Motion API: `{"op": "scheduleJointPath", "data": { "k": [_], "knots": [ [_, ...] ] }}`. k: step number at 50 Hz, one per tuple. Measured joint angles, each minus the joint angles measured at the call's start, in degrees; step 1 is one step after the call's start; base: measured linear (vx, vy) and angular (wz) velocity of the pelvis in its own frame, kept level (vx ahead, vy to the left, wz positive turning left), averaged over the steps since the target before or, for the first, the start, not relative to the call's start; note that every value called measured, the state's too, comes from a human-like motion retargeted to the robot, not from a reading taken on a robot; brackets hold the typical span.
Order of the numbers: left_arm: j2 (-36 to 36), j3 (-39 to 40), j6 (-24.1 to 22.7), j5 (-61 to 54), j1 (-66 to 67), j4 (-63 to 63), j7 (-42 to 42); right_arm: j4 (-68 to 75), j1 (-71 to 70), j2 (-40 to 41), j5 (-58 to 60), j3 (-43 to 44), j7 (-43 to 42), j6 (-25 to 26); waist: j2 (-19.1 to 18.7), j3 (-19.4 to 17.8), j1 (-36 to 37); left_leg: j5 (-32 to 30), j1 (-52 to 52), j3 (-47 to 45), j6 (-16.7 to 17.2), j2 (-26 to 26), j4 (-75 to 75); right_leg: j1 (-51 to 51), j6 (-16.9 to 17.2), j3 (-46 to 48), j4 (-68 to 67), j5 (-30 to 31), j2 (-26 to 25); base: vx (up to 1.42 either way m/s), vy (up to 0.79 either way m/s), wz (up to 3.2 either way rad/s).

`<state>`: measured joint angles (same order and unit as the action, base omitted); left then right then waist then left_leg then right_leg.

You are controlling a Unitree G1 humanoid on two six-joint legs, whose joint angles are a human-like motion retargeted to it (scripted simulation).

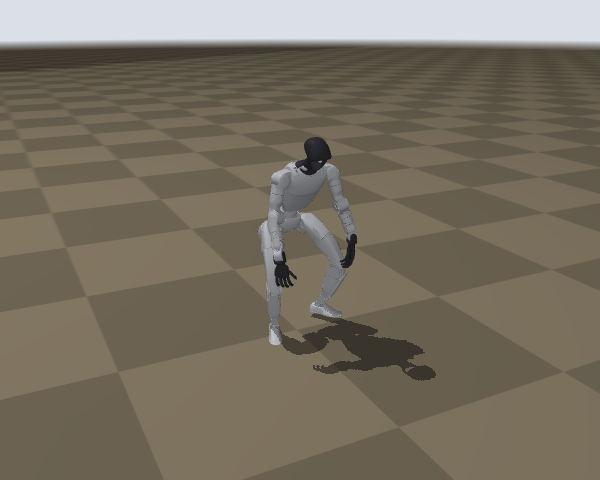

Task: In place motions

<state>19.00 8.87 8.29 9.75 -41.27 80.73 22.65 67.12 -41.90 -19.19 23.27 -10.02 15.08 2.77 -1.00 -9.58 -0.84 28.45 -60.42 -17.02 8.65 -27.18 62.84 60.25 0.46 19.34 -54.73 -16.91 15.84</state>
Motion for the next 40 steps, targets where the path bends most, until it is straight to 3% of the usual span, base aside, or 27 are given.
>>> {"op": "scheduleJointPath", "data": {
  "k": [3,8,12,17,20,25,30,35,40],
  "knots": [
    [1.9,-1.3,1.9,3.8,-10.7,-1.5,6.2,-4.1,-8.6,-1.8,0.0,1.2,-0.4,-1.0,1.6,-4.1,0.6,4.0,-9.1,3.6,-1.0,-0.7,14.8,9.4,-0.1,-4.5,-14.6,-4.0,0.3,-0.22,-0.12,0.09],
    [5.2,-6.4,1.6,-2.6,-25.8,-4.6,3.7,-9.0,-22.1,-5.6,-9.8,-1.6,-1.6,-3.7,2.3,-8.7,1.3,9.0,-26.6,8.8,-3.6,-3.6,36.8,26.6,-3.2,-6.1,-36.3,-9.1,0.9,-0.3,-0.04,-0.16],
    [6.8,-8.0,0.6,-2.8,-31.1,-7.5,2.8,-10.2,-28.1,-8.4,-12.7,-4.9,-2.5,-5.7,2.2,-18.4,2.2,14.6,-29.3,12.6,-6.5,-5.8,53.1,28.9,-7.9,-5.3,-52.8,-14.9,1.5,-0.12,0.02,-0.35],
    [5.4,-10.0,-0.7,-3.6,-24.8,-8.8,2.3,-9.2,-23.4,-7.6,-13.3,-8.8,-5.4,-7.6,1.8,-20.2,2.8,19.6,-29.5,16.1,-10.6,-8.0,67.1,29.3,-14.1,-5.0,-67.6,-20.1,1.7,0.02,0.07,-0.27],
    [3.8,-9.8,-0.8,-3.5,-21.6,-9.5,3.0,-8.6,-19.8,-7.0,-13.0,-7.7,-8.5,-8.2,1.3,-20.2,3.2,20.7,-29.5,17.2,-11.1,-7.6,70.2,29.1,-15.3,-5.0,-70.6,-21.2,1.7,0.03,0.1,0.0],
    [4.3,-7.5,-2.7,-3.0,-22.2,-9.6,5.6,-4.6,-20.0,-8.9,-10.8,-5.1,-12.3,-11.3,0.9,-20.2,3.7,16.6,-29.5,14.0,-10.9,-5.1,61.0,29.0,-13.5,-5.2,-61.9,-17.5,1.1,-0.05,-0.03,0.15],
    [9.2,-4.5,-1.7,-3.1,-24.7,-7.5,5.2,-4.0,-20.3,-11.5,-9.0,0.2,-9.7,-8.4,0.0,-17.3,3.1,9.6,-27.1,11.1,-6.4,-4.4,41.7,25.1,-6.3,-6.0,-41.2,-9.9,0.5,-0.12,-0.03,0.19],
    [9.9,-5.2,1.3,2.1,-10.8,-3.5,3.6,-0.2,-2.4,-6.9,-5.2,6.2,-6.0,-5.4,-0.7,-15.7,2.3,5.7,-3.1,6.3,-0.4,-2.8,19.5,2.1,0.3,-5.6,-17.5,-3.7,-1.6,0.15,0.08,0.04],
    [2.8,-1.7,2.9,7.5,7.0,2.4,-2.9,13.5,14.3,-0.9,-4.5,9.6,-8.8,3.4,-0.7,-12.2,-0.3,-2.7,22.2,-2.0,0.3,3.6,-9.2,-21.3,2.7,-4.5,10.2,5.9,-2.2,0.28,0.14,0.11]
  ]
}}
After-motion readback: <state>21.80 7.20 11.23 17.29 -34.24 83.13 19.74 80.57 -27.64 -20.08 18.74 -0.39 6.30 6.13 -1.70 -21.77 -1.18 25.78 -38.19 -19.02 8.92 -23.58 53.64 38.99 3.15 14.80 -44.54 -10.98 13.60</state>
